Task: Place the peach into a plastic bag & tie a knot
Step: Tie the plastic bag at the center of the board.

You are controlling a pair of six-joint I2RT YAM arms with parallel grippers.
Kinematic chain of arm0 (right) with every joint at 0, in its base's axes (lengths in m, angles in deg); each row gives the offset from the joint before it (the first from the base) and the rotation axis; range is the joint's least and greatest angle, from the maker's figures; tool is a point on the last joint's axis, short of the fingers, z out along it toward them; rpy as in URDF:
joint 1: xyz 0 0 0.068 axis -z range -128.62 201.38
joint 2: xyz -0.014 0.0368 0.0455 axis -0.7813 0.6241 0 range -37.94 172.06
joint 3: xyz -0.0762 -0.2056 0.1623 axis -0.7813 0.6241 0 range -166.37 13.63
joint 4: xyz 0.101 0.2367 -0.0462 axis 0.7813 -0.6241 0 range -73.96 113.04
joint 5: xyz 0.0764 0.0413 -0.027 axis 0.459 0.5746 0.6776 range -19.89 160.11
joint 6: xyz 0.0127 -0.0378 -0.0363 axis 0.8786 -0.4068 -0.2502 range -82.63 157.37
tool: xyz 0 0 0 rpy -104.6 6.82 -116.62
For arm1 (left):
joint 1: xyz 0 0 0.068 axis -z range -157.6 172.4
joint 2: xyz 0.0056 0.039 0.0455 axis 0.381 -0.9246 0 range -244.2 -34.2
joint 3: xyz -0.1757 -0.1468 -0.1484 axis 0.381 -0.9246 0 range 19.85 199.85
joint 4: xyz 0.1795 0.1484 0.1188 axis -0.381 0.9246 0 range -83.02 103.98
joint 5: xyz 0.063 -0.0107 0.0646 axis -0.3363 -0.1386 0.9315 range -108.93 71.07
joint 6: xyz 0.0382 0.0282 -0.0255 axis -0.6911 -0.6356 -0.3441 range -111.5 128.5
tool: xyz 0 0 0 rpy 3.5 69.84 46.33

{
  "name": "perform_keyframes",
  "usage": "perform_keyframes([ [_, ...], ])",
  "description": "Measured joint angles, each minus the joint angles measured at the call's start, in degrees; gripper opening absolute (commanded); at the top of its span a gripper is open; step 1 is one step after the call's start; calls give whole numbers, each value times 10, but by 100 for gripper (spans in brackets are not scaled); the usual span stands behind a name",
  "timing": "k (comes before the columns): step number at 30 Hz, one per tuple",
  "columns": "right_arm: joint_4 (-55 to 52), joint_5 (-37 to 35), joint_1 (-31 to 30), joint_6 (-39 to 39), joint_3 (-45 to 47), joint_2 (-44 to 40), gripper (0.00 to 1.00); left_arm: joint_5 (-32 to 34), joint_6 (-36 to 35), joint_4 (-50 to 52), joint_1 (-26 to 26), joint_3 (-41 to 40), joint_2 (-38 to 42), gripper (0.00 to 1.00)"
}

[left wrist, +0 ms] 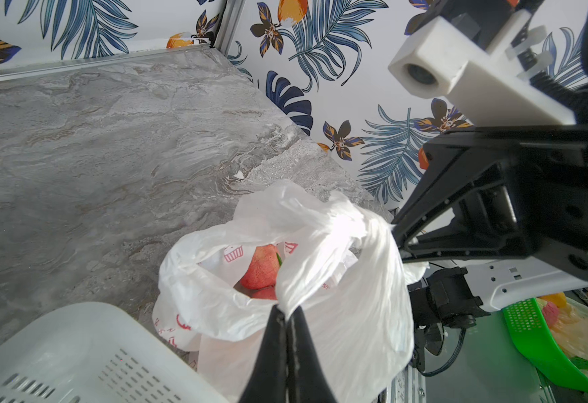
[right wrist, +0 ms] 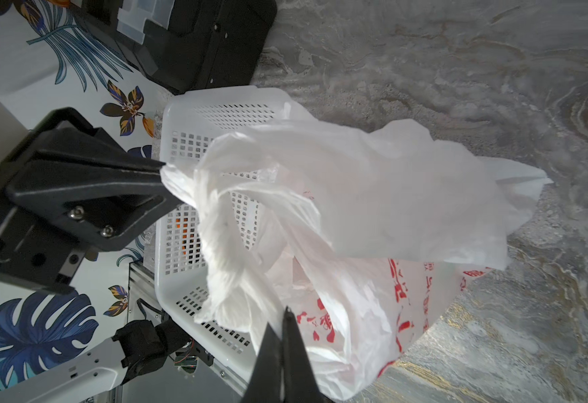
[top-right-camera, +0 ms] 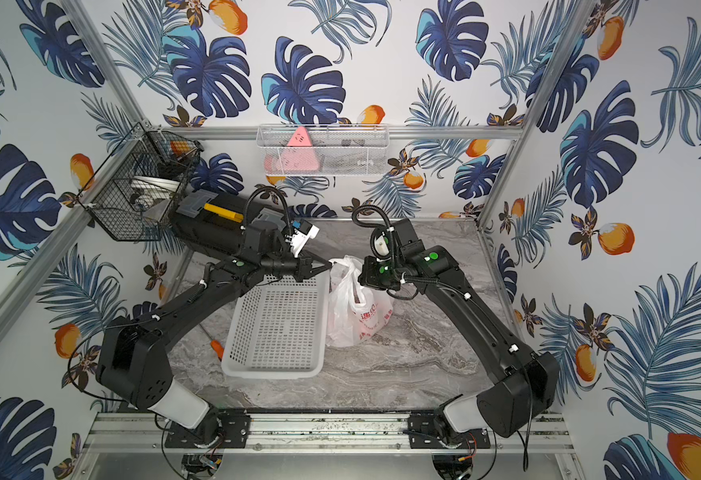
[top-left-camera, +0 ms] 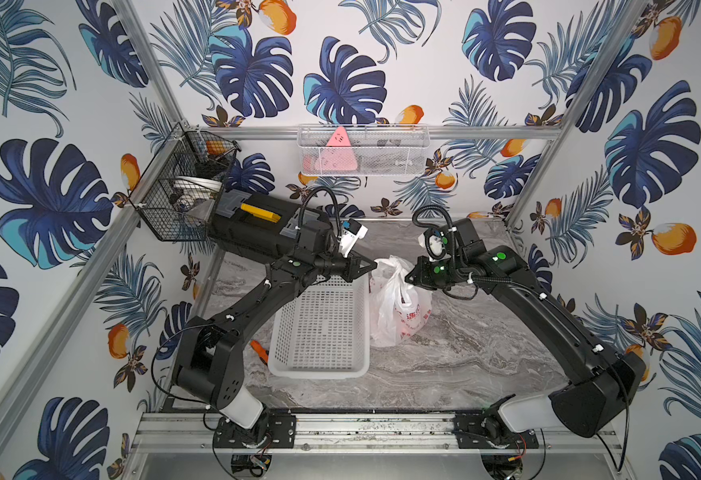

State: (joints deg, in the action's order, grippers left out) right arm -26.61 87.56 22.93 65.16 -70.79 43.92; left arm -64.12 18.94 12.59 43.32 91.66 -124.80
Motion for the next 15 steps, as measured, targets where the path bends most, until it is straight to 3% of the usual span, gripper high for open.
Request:
perform_keyframes([
  [6, -19, -31, 1, -14, 0, -4, 0, 7, -1, 8, -1, 2, 0, 0],
  [15, -45, -142, 1, -12, 44, -10, 0, 46, -16, 35, -3, -23, 14, 0],
])
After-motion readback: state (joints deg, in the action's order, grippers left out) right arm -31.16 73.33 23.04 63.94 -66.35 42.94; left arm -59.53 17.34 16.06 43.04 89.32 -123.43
